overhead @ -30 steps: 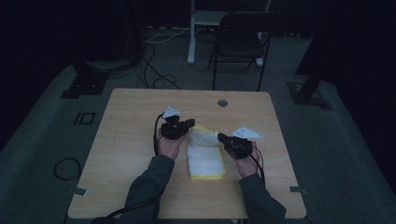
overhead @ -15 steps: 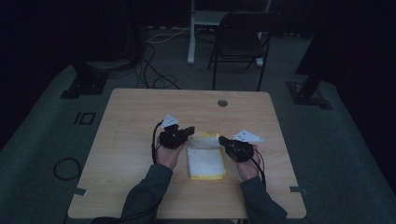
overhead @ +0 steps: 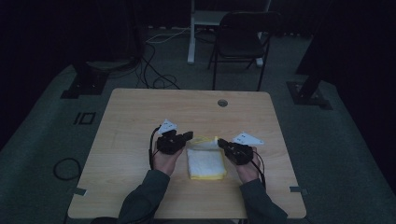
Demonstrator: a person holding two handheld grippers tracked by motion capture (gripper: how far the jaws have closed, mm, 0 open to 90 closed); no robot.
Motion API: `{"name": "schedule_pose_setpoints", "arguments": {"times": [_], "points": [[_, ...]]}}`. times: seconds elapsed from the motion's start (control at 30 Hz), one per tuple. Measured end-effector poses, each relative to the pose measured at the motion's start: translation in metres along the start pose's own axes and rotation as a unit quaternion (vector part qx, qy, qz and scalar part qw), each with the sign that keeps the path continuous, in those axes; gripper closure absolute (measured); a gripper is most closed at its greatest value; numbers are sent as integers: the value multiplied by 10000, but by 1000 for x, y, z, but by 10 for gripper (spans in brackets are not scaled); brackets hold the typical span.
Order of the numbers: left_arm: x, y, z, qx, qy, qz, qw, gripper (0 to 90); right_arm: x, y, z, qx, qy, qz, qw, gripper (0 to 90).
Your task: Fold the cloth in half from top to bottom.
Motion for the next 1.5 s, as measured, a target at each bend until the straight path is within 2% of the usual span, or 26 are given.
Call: {"name": "schedule_pose_setpoints", "arguments": {"times": [0.23,0.4,0.67,1.27,1.5], "points": [[5,-2,-4,14,-1,43,10000,900,1,3,-2,-18,1,-31,10000,865],[9,-1,-7,17,-17,-9,10000,900,3,5,-3,-39,-12,-53,10000,865],[23,-5,-12,90,25,-39,9999,900,13,11,-4,-123,35,-61,9999,864],[57,-11,-9,173,272,-116,9994,900,34,19,-9,-213,208,-3,9996,859],[68,-13,-5,214,396,-121,9989,900,38,21,-15,-214,173,-21,9996,856]]}}
Point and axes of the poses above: each handheld gripper's, and its own axes: z roughly forward along the jaws, x roughly out of its underside, y roughly to its left, the point moved 2 cm from there along z, roughly forward along the jaws, and after that the axes turned 9 degrees about y, right-handed, at the moved point
